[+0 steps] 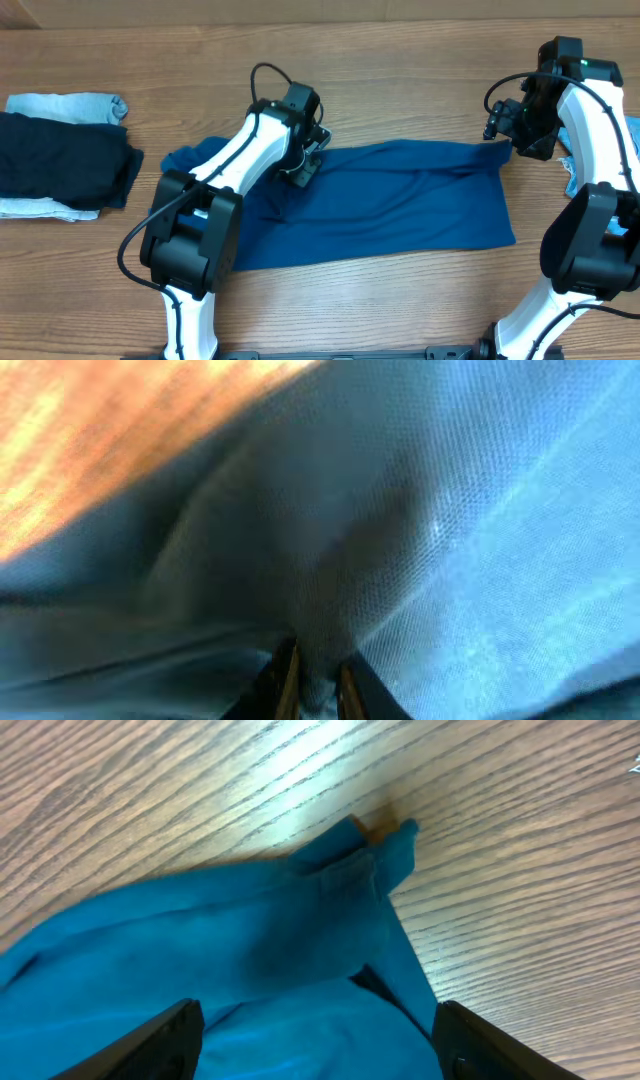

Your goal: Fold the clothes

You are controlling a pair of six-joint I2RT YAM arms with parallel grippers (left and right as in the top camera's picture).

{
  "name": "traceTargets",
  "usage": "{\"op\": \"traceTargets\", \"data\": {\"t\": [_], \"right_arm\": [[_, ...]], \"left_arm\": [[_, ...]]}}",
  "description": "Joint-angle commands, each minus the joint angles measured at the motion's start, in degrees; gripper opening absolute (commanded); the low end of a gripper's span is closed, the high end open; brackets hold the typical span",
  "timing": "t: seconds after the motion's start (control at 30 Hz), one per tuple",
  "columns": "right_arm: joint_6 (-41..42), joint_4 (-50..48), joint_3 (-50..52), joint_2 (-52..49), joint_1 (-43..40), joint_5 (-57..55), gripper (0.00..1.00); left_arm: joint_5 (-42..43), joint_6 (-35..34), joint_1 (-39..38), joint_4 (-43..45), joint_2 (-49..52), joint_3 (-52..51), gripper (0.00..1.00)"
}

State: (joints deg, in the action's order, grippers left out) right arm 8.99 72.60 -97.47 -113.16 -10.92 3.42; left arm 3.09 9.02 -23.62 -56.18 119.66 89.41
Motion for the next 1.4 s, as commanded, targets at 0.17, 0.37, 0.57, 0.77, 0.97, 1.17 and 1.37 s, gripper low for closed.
{"op": "traceTargets", "data": {"t": [0.17,0.37,0.57,0.77,0.97,1.17,1.37], "right_arm": [[0.0,-0.52,0.02,1.29,-0.07,-0.39,0.77],[-0.02,-0.52,0.02,1.29,-0.07,-0.42,0.77],[-0.83,-1.84,0.02,1.27,-0.07,-0.13,0.82],[-4.72,-6.49,0.02,-3.72,-0.07,4.66,0.71],[-4.24,-11.06,0.02,-9.31,0.26,5.97,0.6],[-4.52,-14.51,0.02,-10.32,1.88,8.66,0.1],[-4.74,-15.3,-5.49,-8.39,1.03,8.68,0.04]], "left_arm": [[-6.95,0.39,0.5,-13.14,0.44,14.86,0.14],[-7.26,-0.94,0.74,-25.0,-0.11,17.22,0.11],[-2.95,-0.46,0.68,-28.81,-0.09,16.9,0.23],[-2.14,-0.44,0.7,-23.89,-0.07,15.76,0.29],[-2.01,-0.44,0.74,-21.18,-0.04,15.26,0.35],[-3.56,-9.86,6.08,-12.48,0.07,5.9,0.31],[3.98,-9.86,16.61,-6.71,0.07,-3.85,0.33]]}}
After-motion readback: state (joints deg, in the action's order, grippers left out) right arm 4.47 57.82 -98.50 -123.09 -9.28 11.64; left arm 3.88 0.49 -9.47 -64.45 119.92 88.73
